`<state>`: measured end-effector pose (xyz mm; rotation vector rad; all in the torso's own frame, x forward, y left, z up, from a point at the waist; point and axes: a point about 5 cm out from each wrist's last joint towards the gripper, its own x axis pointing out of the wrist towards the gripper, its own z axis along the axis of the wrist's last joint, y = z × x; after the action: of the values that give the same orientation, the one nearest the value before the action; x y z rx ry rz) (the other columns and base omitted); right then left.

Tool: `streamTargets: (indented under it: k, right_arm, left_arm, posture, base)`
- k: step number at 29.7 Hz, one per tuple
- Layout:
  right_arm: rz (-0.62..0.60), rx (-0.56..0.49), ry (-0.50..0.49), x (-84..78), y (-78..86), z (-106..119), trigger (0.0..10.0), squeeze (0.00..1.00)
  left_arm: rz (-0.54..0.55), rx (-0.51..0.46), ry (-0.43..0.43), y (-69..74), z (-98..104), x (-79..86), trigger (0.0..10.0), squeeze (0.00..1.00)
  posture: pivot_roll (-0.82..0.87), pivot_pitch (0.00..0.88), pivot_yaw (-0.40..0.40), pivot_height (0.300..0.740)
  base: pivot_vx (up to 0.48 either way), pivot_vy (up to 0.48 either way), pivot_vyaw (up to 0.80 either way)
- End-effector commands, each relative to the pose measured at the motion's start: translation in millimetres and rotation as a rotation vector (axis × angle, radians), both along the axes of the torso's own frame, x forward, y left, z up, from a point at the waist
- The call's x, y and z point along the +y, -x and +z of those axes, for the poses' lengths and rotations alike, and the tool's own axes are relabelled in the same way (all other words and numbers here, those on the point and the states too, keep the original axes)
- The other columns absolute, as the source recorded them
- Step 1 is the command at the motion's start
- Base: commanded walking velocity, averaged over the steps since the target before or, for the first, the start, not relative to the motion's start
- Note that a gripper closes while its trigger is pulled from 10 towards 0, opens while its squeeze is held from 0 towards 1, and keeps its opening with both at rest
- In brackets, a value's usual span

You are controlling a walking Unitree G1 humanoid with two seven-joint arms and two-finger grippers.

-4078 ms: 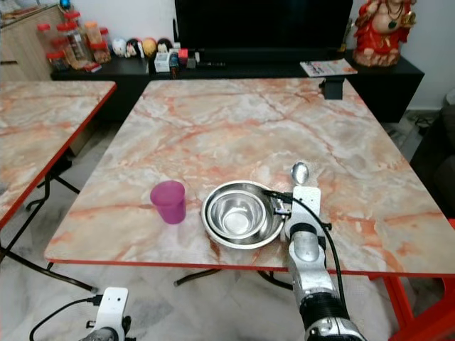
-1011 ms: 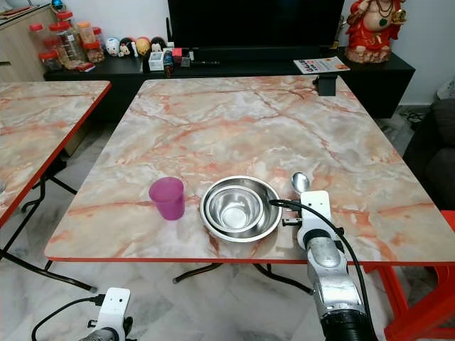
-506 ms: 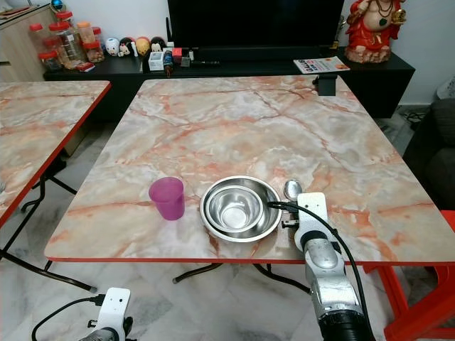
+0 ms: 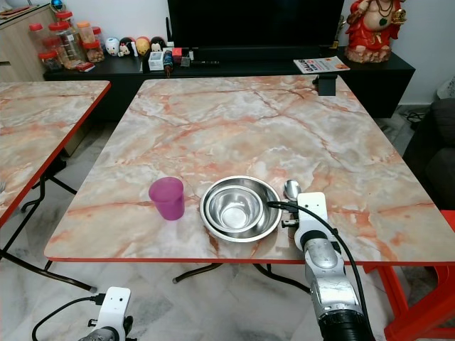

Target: Setting the table

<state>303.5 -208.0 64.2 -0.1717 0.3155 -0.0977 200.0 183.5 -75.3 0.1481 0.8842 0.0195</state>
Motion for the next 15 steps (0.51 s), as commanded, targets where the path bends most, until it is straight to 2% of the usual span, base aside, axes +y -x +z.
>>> streamTargets:
  k: [1,3,4,8,11,12,15]
  right_arm:
    - [-0.025,-0.065,-0.010,-1.9,-4.2,10.9,10.0,0.00]
    - [-0.032,-0.119,-0.019,-1.6,-5.5,18.3,10.0,0.00]
    - [-0.030,-0.182,-0.029,0.2,-6.0,27.1,10.0,0.00]
    - [-0.042,-0.270,-0.045,1.5,-5.6,38.2,10.0,0.00]
    - [-0.110,-0.359,-0.027,-4.0,0.0,46.7,10.0,0.00]
    - [-0.110,-0.359,-0.027,-4.0,0.0,46.7,10.0,0.00]
    - [-0.284,-0.402,0.045,-22.7,18.6,44.0,10.0,0.00]
  left_arm:
    - [-0.016,0.005,-0.024,-1.5,0.9,3.2,10.0,0.00]
    - [-0.015,0.004,-0.025,-1.7,1.1,3.3,10.0,0.00]
    - [-0.015,0.004,-0.025,-1.8,1.2,3.4,10.0,0.00]
    - [-0.016,0.004,-0.024,-1.9,1.2,3.2,10.0,0.00]
    - [-0.016,0.003,-0.022,-2.0,1.2,2.8,10.0,0.00]
    - [-0.016,0.003,-0.022,-2.0,1.2,2.8,10.0,0.00]
    - [-0.016,0.004,-0.021,-1.5,0.8,1.7,10.0,0.00]
  posture:
    - [-0.08,0.000,0.058,0.740]
    - [-0.08,0.000,0.059,0.740]
    - [-0.08,0.000,0.059,0.740]
    - [-0.08,0.000,0.059,0.740]
    - [-0.08,0.000,0.056,0.740]
    - [-0.08,0.000,0.056,0.740]
    - [-0.09,0.000,0.055,0.740]
  base:
    - [0.000,0.000,0.00]
    - [0.000,0.000,0.00]
    - [0.000,0.000,0.00]
    - [0.000,0.000,0.00]
    - [0.000,0.000,0.00]
    - [0.000,0.000,0.00]
    - [0.000,0.000,0.00]
